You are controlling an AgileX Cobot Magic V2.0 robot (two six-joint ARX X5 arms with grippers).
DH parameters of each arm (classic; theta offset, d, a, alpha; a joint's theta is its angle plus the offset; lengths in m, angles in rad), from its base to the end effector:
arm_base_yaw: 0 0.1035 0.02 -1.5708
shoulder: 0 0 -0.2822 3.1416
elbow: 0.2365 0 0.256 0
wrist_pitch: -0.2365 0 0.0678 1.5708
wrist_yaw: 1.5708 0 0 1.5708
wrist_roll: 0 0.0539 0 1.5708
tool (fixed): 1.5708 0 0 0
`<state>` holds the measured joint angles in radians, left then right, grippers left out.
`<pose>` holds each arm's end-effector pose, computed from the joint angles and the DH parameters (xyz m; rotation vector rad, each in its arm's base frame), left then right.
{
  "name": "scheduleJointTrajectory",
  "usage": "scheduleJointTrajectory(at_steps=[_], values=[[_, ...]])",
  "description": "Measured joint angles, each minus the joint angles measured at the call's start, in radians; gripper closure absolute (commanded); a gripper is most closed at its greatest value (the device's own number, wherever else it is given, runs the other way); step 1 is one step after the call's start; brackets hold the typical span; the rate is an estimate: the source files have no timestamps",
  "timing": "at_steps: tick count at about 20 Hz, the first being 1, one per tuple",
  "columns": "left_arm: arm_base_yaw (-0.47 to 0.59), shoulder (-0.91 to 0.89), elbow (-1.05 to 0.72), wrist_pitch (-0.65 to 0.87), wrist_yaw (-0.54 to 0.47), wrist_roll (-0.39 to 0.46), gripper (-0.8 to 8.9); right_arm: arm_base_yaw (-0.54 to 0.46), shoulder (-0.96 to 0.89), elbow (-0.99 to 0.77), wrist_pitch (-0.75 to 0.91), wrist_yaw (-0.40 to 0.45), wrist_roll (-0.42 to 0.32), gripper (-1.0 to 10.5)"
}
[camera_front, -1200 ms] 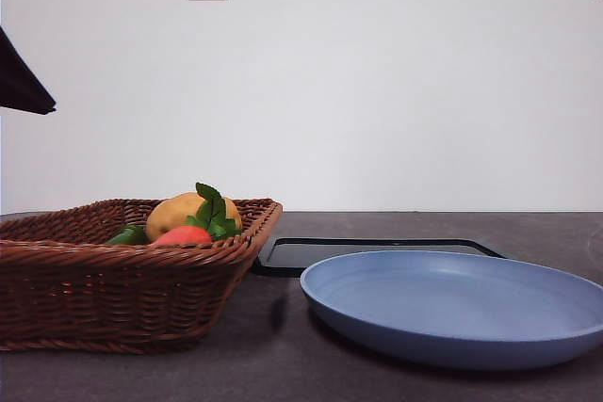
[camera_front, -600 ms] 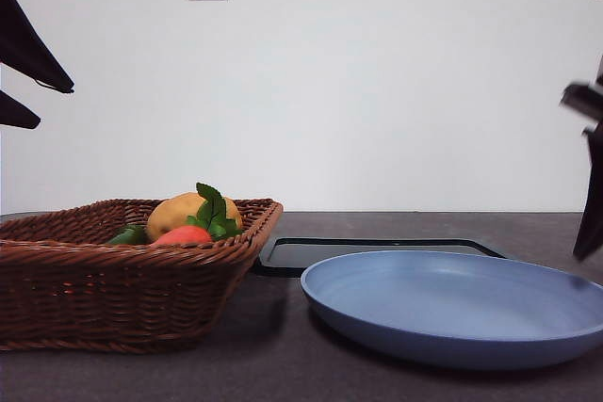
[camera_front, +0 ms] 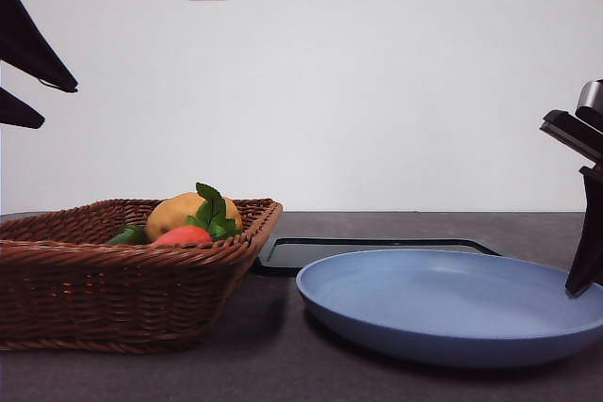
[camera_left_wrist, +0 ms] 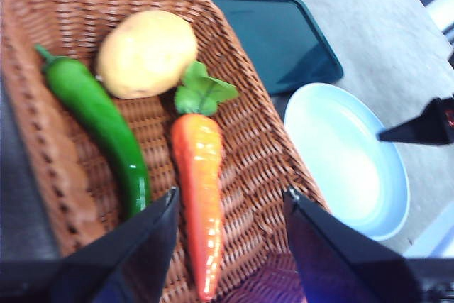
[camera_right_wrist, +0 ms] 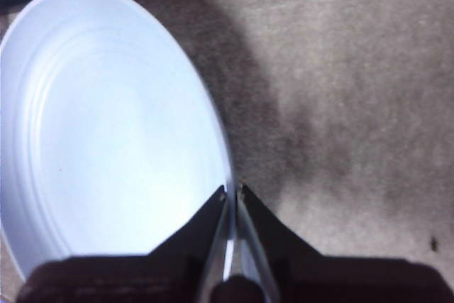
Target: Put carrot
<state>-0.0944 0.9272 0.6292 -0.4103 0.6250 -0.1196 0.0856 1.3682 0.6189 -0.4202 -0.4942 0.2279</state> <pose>0.1870 -0.0494 0.2410 -0.2995 0.7397 -0.6472 0.2283 0.0452 0.1482 0.4366 1.2185 0.3788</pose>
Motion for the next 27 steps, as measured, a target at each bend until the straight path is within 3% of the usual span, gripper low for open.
scheduleJointTrajectory(at_steps=[5,10,14,22,27], values=[[-0.100,0.000,0.001,0.007,-0.018,0.000,5.37,0.000,-0.062,0.000,-0.042,0.000,0.013,9.4],[-0.259,0.084,0.116,-0.058,-0.250,0.072,5.37,-0.001,-0.229,0.000,-0.137,0.035,0.023,9.4],[-0.358,0.261,0.219,-0.124,-0.402,0.154,5.38,-0.001,-0.348,0.000,-0.187,0.059,0.023,9.4],[-0.413,0.598,0.359,-0.124,-0.492,0.211,5.38,-0.001,-0.423,0.000,-0.200,0.060,0.023,9.4],[-0.413,0.684,0.359,-0.121,-0.515,0.217,5.38,-0.001,-0.423,0.000,-0.200,0.060,0.023,9.4]])
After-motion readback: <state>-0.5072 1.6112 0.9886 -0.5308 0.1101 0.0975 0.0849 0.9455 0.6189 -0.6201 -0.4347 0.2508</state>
